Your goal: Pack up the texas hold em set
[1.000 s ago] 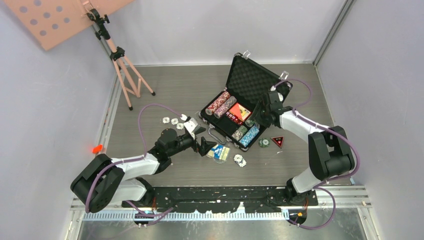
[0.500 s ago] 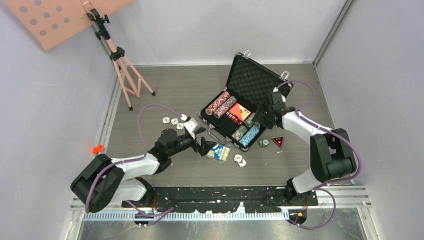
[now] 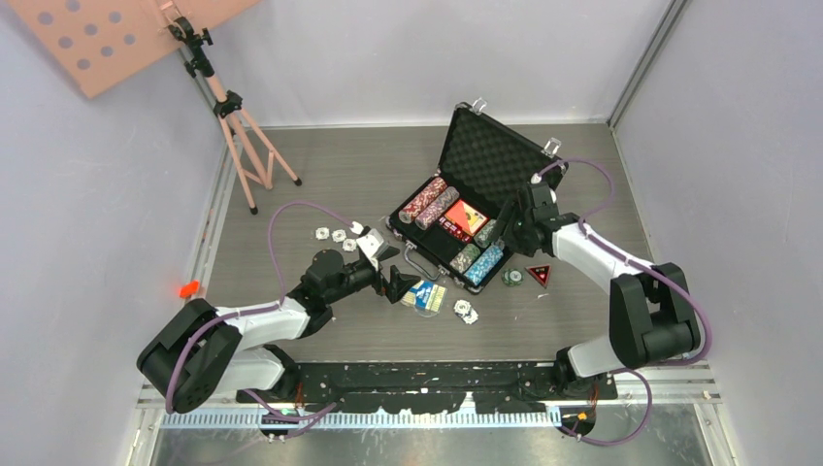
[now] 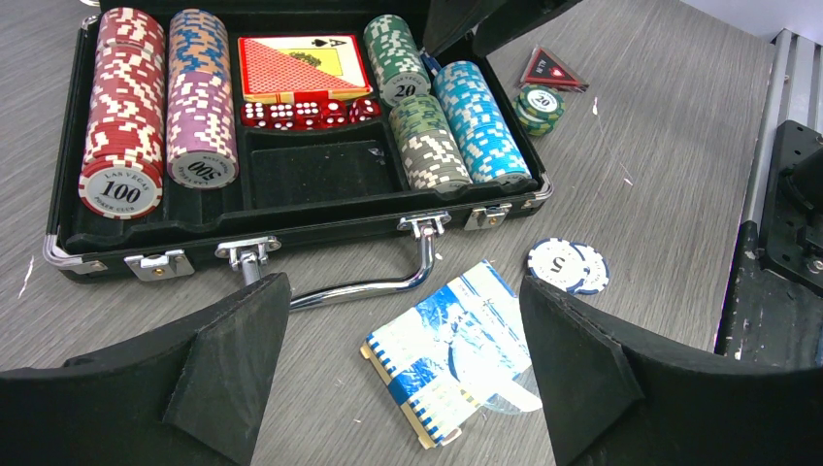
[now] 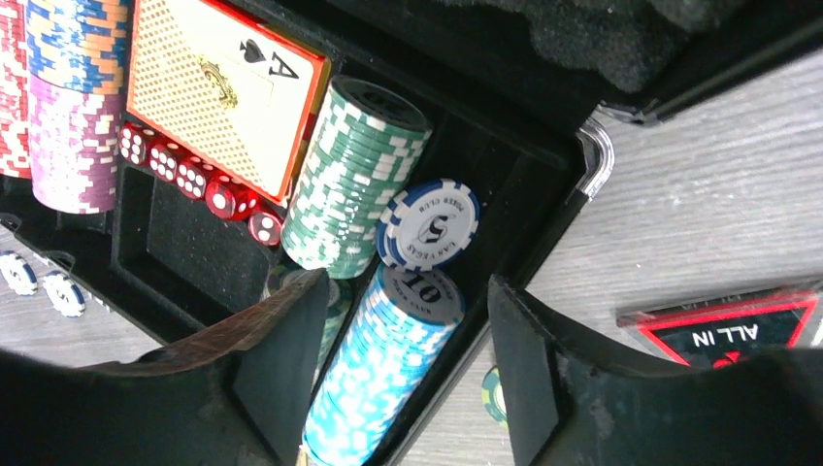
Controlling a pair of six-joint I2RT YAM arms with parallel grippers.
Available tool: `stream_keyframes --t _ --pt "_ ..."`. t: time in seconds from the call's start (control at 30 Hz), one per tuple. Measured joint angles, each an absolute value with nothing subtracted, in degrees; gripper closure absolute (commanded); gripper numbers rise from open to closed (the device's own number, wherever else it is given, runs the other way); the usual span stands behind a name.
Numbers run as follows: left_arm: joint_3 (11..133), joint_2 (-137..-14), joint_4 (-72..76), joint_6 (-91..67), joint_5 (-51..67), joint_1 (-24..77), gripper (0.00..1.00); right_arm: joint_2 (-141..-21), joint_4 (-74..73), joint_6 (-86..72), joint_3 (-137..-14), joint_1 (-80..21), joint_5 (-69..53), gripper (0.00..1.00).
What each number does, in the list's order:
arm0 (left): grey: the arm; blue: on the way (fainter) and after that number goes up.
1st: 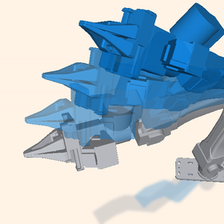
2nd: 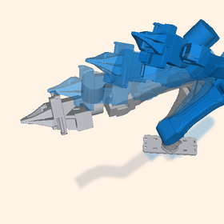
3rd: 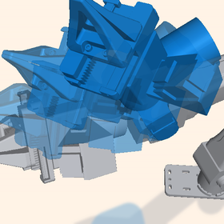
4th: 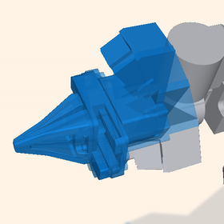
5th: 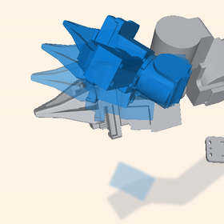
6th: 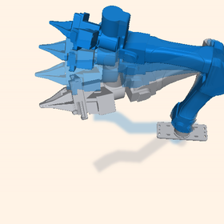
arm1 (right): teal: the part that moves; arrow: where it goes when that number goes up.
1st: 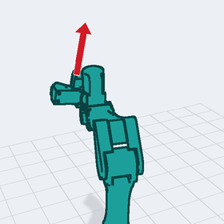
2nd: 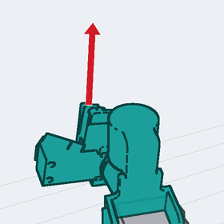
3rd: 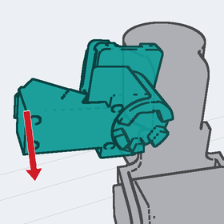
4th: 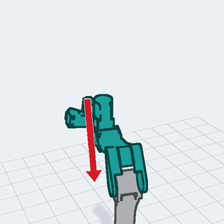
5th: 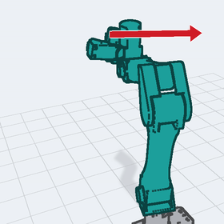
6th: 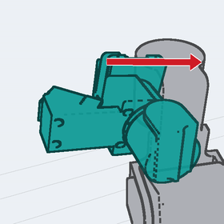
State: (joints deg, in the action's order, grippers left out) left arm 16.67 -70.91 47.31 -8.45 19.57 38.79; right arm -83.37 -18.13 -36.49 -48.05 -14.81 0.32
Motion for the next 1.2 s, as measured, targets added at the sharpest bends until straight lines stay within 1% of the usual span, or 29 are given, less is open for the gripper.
stream_keyframes --t 0.1,0.4,0.6,0.67,0.77,0.93,1.03,1.2 --pt "16.7 -70.9 47.3 -8.4 19.6 38.8 0.09 -82.4 -19.6 -36.1 -48.0 -14.8 0.5 0.42" --pt "16.7 -70.9 47.3 -8.4 19.6 38.8 0.09 -82.7 -20.6 -35.7 -48.1 -14.8 1.3 0.42" --pt "16.7 -70.9 47.3 -8.4 19.6 38.8 0.09 -86.6 -18.5 -35.6 -49.2 -14.8 0.9 0.43" --pt "16.7 -70.9 47.3 -8.4 19.6 38.8 0.09 -87.2 -18.9 -35.5 -49.8 -14.8 0.7 0.45" --pt "16.7 -70.9 47.3 -8.4 19.6 38.8 0.09 -88.1 -19.7 -34.9 -50.7 -14.8 0.8 0.50" --pt "16.7 -70.9 47.3 -8.3 19.6 38.8 0.09 -89.3 -20.4 -34.4 -51.4 -14.7 1.4 0.51" --pt "16.7 -70.9 47.3 -8.3 19.6 38.8 0.09 -89.3 -20.7 -34.2 -51.6 -14.7 1.9 0.54" --pt "16.7 -70.9 47.3 -8.3 19.6 38.8 0.09 -90.2 -22.7 -33.3 -53.4 -14.9 2.2 0.56"
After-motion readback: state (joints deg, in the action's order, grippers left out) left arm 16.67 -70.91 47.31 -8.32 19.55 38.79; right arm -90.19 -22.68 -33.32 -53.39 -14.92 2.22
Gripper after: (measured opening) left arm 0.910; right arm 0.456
